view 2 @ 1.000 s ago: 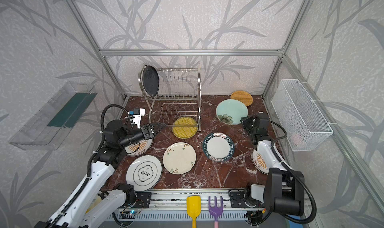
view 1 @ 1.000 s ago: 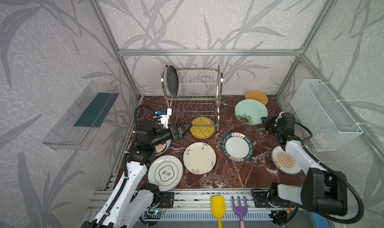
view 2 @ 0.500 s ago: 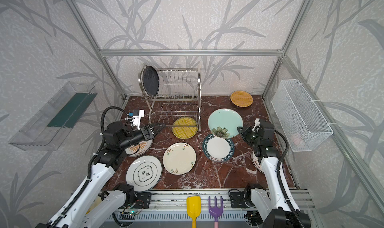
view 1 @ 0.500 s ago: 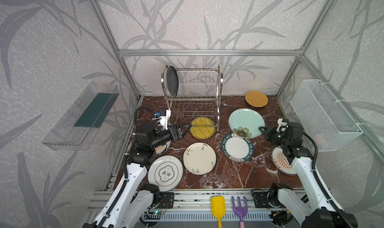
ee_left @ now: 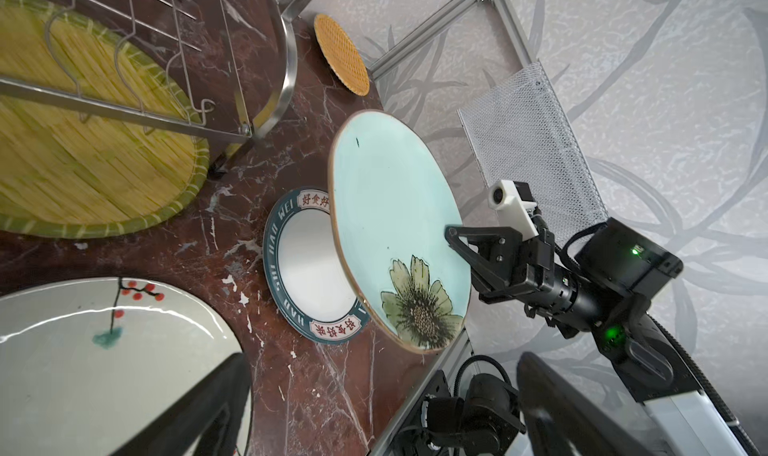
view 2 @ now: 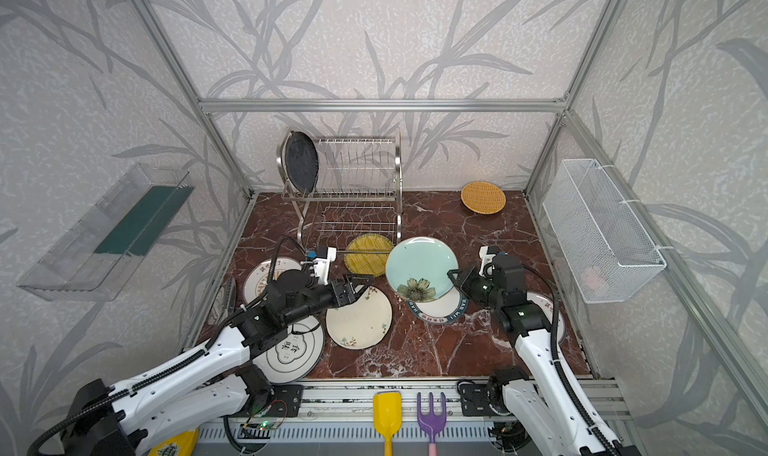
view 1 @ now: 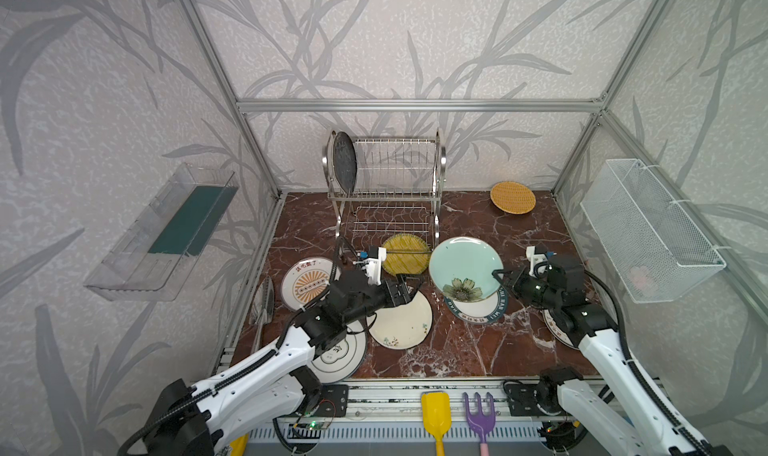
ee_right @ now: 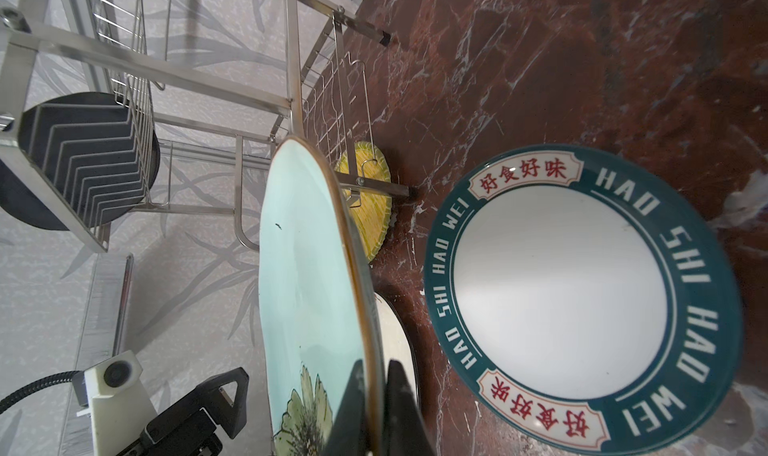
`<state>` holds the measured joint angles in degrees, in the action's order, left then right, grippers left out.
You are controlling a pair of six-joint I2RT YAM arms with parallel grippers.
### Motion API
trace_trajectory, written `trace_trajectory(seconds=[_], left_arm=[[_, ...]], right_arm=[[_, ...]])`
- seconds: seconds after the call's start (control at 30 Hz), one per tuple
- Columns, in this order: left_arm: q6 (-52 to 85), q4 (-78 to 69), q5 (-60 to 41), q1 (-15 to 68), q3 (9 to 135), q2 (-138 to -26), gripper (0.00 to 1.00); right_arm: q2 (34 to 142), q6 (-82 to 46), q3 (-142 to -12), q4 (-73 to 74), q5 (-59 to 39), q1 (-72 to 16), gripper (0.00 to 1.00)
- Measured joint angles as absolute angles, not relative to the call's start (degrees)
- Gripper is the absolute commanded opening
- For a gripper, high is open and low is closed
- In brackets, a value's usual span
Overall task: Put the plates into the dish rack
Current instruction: 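Tilt the teal plate up on edge with the right gripper, then hold the teal plate upright with right gripper while left gripper reaches to grasp it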
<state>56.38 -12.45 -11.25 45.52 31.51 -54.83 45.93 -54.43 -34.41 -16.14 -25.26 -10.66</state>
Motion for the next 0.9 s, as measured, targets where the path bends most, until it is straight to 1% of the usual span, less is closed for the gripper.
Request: trace_trajectory(seconds=[0.07, 0.13, 0.27, 0.37, 0.57, 0.77, 0.9], left_arm=[[58.7, -14.35, -6.61, 48.86, 31.51, -57.12, 0.95], [61.41, -16.38, -2.5, 51.44, 31.51, -59.07, 0.88], [66.46, -20.34, 2.76, 55.09, 31.51, -62.83, 0.84], [69.82, -22.48, 5.52, 57.06, 31.51, -65.52, 0.79], [74.67, -27.2, 8.14, 59.31, 31.51, -70.26, 0.78], [78.13, -32.12, 8.95, 59.7, 31.51, -74.11, 0.68], [81.41, -37.04, 9.23, 59.99, 31.51, -78.28, 0.57]], right_arm=[[45.98, -55.46, -34.35, -16.14, -23.03, -12.95, 0.0], [46.04, -56.64, -34.3, -16.05, -20.97, -15.07, 0.0], [46.04, -59.27, -34.2, -15.25, -17.39, -17.98, 0.0], [46.04, -60.73, -34.0, -14.44, -15.18, -19.66, 0.0], [46.04, -62.46, -33.89, -13.93, -12.36, -22.15, 0.0], [46.06, -63.55, -33.89, -13.93, -10.41, -25.12, 0.0], [46.04, -64.25, -33.89, -14.04, -9.47, -26.28, 0.0]])
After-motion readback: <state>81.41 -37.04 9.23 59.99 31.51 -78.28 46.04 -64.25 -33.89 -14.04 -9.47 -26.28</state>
